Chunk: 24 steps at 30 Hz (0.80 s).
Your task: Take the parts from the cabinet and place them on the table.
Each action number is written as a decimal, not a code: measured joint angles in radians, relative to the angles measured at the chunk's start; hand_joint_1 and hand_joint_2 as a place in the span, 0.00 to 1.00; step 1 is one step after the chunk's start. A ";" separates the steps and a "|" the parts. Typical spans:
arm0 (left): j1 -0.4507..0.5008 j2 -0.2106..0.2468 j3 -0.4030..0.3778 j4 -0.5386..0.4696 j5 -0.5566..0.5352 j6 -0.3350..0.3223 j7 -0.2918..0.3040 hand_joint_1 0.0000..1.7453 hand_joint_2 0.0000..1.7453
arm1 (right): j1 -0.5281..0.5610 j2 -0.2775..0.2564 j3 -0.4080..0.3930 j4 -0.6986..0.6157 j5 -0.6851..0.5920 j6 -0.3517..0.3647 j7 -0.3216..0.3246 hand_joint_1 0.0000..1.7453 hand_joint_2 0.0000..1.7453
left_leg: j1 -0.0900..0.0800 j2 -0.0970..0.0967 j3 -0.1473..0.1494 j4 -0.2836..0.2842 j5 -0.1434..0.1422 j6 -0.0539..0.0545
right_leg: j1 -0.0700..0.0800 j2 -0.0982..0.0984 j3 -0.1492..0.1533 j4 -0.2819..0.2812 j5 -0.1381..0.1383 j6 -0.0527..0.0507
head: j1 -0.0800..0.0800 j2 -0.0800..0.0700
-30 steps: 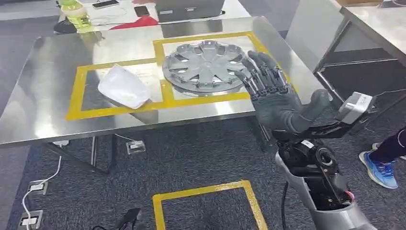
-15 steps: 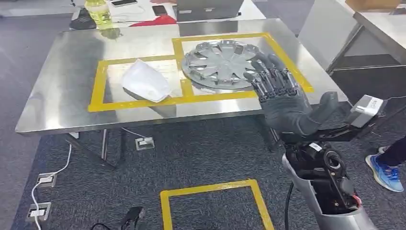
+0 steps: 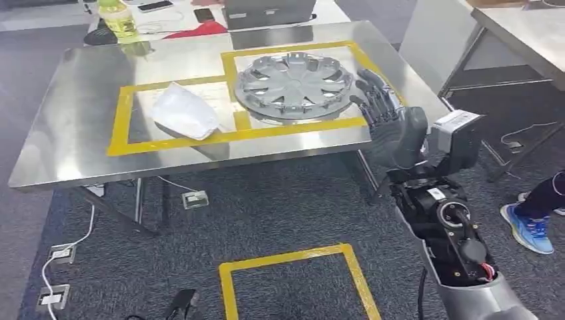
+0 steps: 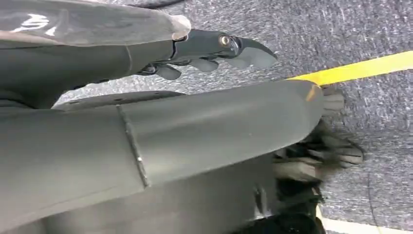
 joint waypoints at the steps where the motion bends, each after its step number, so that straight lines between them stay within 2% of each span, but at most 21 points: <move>1: -0.002 0.000 0.000 0.000 -0.001 0.000 0.000 0.00 0.00 | -0.003 -0.001 0.000 0.000 0.004 -0.002 0.002 0.00 0.00 | -0.001 0.000 0.014 -0.038 -0.013 0.004 | 0.004 0.001 -0.006 0.003 0.001 0.007 | -0.004 0.000; 2: -0.004 0.000 0.000 0.000 -0.001 0.000 0.000 0.00 0.00 | -0.008 -0.004 0.000 0.000 0.017 -0.010 0.010 0.00 0.00 | -0.005 -0.002 0.008 -0.039 -0.001 0.011 | 0.006 0.002 -0.010 0.007 0.003 0.013 | 0.000 0.000; 4: -0.002 0.000 0.000 0.000 -0.001 -0.001 0.000 0.00 0.00 | -0.012 -0.010 0.002 0.000 0.044 -0.028 0.021 0.00 0.00 | -0.008 -0.003 0.002 -0.033 0.002 0.019 | 0.006 0.001 -0.013 0.003 0.010 0.025 | 0.005 0.000; 5: -0.002 0.000 0.000 0.000 -0.001 -0.001 0.000 0.00 0.00 | -0.014 -0.014 0.002 0.000 0.049 -0.034 0.024 0.00 0.00 | -0.008 -0.003 0.000 -0.037 0.007 0.027 | 0.005 0.001 -0.014 0.004 0.013 0.030 | 0.005 0.000; 6: -0.003 0.000 0.000 0.000 -0.001 -0.001 0.000 0.00 0.00 | -0.015 -0.019 0.001 0.000 0.052 -0.038 0.025 0.00 0.00 | -0.007 -0.002 -0.001 -0.042 0.010 0.034 | 0.002 0.002 -0.017 0.010 0.001 0.036 | 0.005 0.000; 7: -0.003 -0.001 0.000 0.000 -0.001 -0.001 0.000 0.00 0.00 | -0.019 -0.024 0.001 0.000 0.053 -0.039 0.025 0.00 0.00 | -0.008 -0.006 -0.001 -0.041 0.004 0.017 | 0.004 0.000 -0.016 -0.003 -0.008 0.009 | 0.015 0.000; 8: -0.002 -0.001 0.000 0.000 -0.001 -0.001 0.000 0.00 0.00 | -0.019 -0.026 0.002 0.000 0.053 -0.039 0.026 0.00 0.00 | -0.011 -0.006 -0.001 -0.041 0.005 0.022 | 0.003 0.001 -0.017 -0.001 0.002 -0.006 | 0.019 0.000; 9: -0.001 -0.002 0.000 0.000 -0.001 -0.001 0.000 0.00 0.00 | -0.020 -0.029 0.002 0.000 0.053 -0.040 0.027 0.00 0.00 | -0.012 -0.006 -0.002 -0.040 0.006 0.023 | 0.003 0.001 -0.015 -0.001 0.003 -0.006 | 0.021 0.000; 12: -0.001 -0.002 0.000 0.000 -0.001 -0.001 0.000 0.00 0.00 | -0.020 -0.039 0.002 0.000 0.077 -0.061 0.049 0.00 0.00 | -0.015 -0.005 -0.002 -0.039 0.009 0.029 | 0.000 0.001 -0.013 -0.006 0.017 0.012 | 0.024 0.000; 15: 0.000 -0.002 0.000 0.000 -0.001 -0.002 0.000 0.00 0.00 | -0.025 -0.055 0.002 0.003 0.092 -0.090 0.079 0.00 0.00 | -0.017 -0.006 -0.003 -0.038 0.008 0.031 | -0.001 0.001 -0.013 -0.006 0.017 0.015 | 0.024 0.000; 17: 0.000 -0.002 0.000 0.000 -0.001 -0.002 0.000 0.00 0.00 | -0.028 -0.068 0.000 0.003 0.086 -0.104 0.095 0.00 0.00 | -0.018 -0.006 -0.003 -0.037 0.007 0.033 | -0.002 0.001 -0.013 -0.006 0.016 0.024 | 0.024 0.000; 18: 0.001 -0.001 0.000 0.000 -0.001 -0.002 0.000 0.00 0.00 | -0.029 -0.076 -0.001 0.003 0.084 -0.110 0.101 0.00 0.00 | -0.021 -0.006 -0.004 -0.034 0.005 0.036 | -0.004 0.001 -0.010 -0.010 0.019 0.029 | 0.024 0.000; 19: 0.001 0.001 0.000 0.000 -0.002 -0.003 0.000 0.00 0.00 | -0.030 -0.082 -0.002 0.003 0.081 -0.117 0.109 0.00 0.00 | -0.027 -0.006 -0.004 -0.032 0.005 0.048 | -0.012 0.003 -0.009 -0.019 0.023 0.051 | 0.021 0.000; 20: -0.001 0.001 0.000 0.000 -0.002 -0.005 0.000 0.00 0.00 | -0.030 -0.089 -0.005 0.003 0.081 -0.125 0.119 0.00 0.00 | -0.026 -0.003 0.000 -0.041 0.009 0.053 | -0.010 0.008 -0.007 -0.025 0.026 0.056 | 0.020 0.000; 21: -0.001 -0.001 0.000 0.000 -0.003 -0.006 0.000 0.00 0.00 | -0.034 -0.098 -0.010 0.003 0.077 -0.131 0.127 0.00 0.00 | -0.009 0.003 0.013 -0.068 0.020 0.063 | -0.005 0.009 -0.009 -0.024 0.021 0.059 | 0.024 0.000; 22: -0.001 -0.001 0.000 0.000 -0.005 -0.008 0.000 0.00 0.00 | -0.036 -0.112 -0.015 0.004 0.074 -0.138 0.133 0.00 0.00 | -0.011 0.010 0.022 -0.079 0.023 0.065 | -0.005 0.009 -0.015 0.000 0.003 0.058 | 0.024 0.000; 23: -0.001 0.000 0.000 0.000 -0.005 -0.008 0.000 0.00 0.00 | -0.040 -0.122 -0.019 0.005 0.070 -0.145 0.139 0.00 0.00 | -0.011 0.014 0.027 -0.084 0.024 0.067 | -0.006 0.009 -0.044 0.063 -0.033 0.056 | 0.027 0.000; 24: -0.001 0.000 0.000 0.000 -0.005 -0.008 0.000 0.00 0.00 | -0.041 -0.132 -0.022 0.008 0.065 -0.151 0.145 0.00 0.00 | -0.010 0.023 0.030 -0.086 0.022 0.068 | -0.009 0.009 -0.097 0.174 -0.080 0.058 | 0.029 0.000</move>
